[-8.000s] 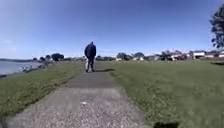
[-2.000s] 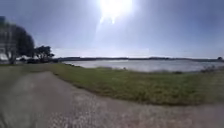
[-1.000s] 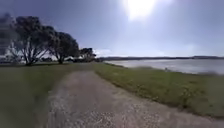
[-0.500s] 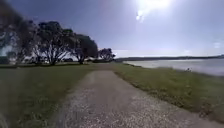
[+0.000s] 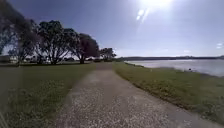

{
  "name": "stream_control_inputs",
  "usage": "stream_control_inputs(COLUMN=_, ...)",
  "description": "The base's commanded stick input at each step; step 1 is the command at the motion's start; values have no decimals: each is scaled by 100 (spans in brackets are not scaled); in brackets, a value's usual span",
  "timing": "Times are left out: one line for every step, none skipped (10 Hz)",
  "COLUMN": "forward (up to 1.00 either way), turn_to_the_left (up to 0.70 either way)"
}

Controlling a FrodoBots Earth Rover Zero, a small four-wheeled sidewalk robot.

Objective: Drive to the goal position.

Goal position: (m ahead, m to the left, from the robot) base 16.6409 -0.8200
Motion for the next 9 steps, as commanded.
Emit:
stream_control_inputs(forward=70, turn_to_the_left=0)
stream_control_inputs(forward=70, turn_to_the_left=0)
stream_control_inputs(forward=70, turn_to_the_left=0)
stream_control_inputs(forward=70, turn_to_the_left=0)
stream_control_inputs(forward=70, turn_to_the_left=0)
stream_control_inputs(forward=70, turn_to_the_left=0)
stream_control_inputs(forward=70, turn_to_the_left=0)
stream_control_inputs(forward=70, turn_to_the_left=0)
stream_control_inputs(forward=70, turn_to_the_left=0)
